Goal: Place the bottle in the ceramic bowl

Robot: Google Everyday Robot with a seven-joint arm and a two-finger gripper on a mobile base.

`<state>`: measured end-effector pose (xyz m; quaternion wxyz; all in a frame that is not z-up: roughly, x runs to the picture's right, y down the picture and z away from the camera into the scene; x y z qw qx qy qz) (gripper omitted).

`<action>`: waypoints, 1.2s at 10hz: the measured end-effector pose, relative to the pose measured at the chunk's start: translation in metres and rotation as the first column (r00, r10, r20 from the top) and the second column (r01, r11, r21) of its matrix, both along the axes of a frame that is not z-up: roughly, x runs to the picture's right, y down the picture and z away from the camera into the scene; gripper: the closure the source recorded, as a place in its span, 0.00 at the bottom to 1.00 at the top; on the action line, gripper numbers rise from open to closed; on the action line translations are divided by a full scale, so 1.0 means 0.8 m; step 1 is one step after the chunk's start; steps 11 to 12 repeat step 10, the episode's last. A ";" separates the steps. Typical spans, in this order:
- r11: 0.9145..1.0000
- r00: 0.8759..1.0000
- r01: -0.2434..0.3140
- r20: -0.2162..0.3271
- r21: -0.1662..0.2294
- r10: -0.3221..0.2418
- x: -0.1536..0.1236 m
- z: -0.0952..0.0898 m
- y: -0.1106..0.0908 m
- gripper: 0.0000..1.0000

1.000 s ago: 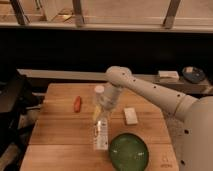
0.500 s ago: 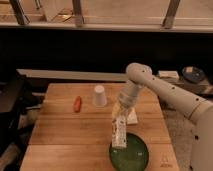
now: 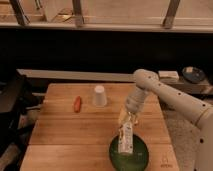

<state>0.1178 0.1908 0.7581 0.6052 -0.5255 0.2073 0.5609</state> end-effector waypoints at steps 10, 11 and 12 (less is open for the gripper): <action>1.000 1.000 -0.020 -0.024 -0.013 0.019 0.012 -0.004 0.027 0.23; 1.000 1.000 -0.020 -0.024 -0.013 0.019 0.012 -0.004 0.027 0.23; 1.000 1.000 -0.020 -0.024 -0.013 0.019 0.012 -0.004 0.027 0.23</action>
